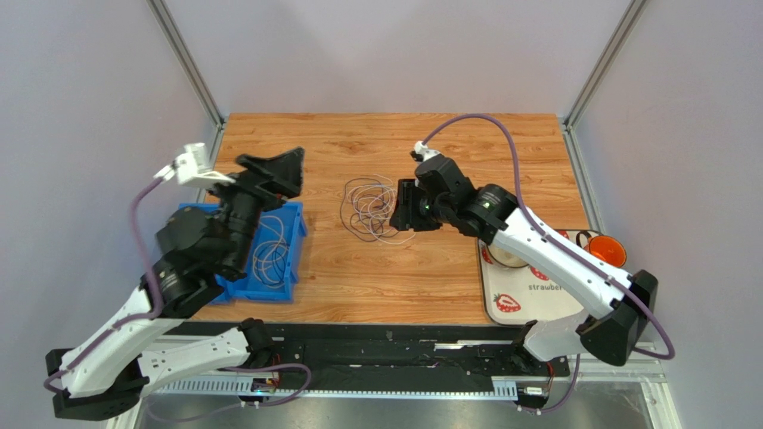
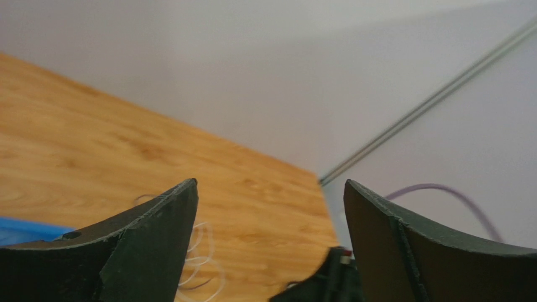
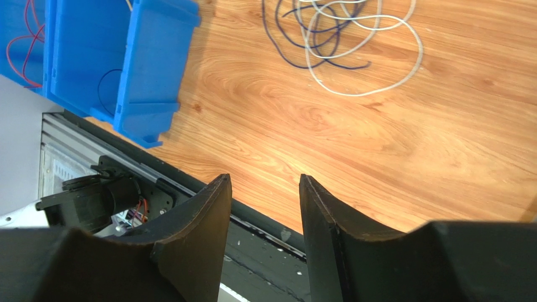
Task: Untangle the cables
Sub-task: Pick up the cable at the center of the board.
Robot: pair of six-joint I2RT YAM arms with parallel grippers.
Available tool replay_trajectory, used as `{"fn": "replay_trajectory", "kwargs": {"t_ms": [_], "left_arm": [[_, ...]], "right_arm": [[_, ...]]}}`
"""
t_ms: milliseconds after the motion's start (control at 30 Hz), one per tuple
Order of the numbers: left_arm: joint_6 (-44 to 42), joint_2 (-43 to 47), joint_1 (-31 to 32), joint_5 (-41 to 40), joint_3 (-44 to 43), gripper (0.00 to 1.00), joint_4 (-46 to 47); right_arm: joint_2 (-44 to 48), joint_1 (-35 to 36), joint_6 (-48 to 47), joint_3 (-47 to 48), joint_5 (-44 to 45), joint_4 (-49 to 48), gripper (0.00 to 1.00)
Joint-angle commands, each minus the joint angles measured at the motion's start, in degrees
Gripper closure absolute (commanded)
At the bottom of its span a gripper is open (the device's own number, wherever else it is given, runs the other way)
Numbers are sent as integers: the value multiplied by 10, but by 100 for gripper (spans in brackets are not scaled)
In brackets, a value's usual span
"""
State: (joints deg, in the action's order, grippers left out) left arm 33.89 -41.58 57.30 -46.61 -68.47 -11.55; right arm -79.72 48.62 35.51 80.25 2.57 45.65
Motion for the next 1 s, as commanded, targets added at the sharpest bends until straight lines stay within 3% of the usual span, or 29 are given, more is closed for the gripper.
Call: {"fn": "replay_trajectory", "kwargs": {"t_ms": [0,167,267,333,367,500,967], "left_arm": [[-28,-91,-8,-66,-31,5,-170],[14,-258,-71,60,-129,4,-347],[-18,-347,-95,193,-172,4,-405],[-29,-404,-101,230,-178,21,-419],[-21,-418,-101,227,-174,23,-421],[-13,-449,-105,222,-126,22,-370],[-42,-546,-169,329,-89,25,-220]], "right_arm": [[65,-15,-10,-43,12,-1,52],[92,-19,-14,-69,8,4,53],[100,-20,-15,-84,10,8,54],[109,-20,-12,-101,11,8,54],[112,-20,-11,-108,11,6,54],[115,-21,-11,-129,13,3,55],[104,-49,-15,-169,5,-14,57]]}}
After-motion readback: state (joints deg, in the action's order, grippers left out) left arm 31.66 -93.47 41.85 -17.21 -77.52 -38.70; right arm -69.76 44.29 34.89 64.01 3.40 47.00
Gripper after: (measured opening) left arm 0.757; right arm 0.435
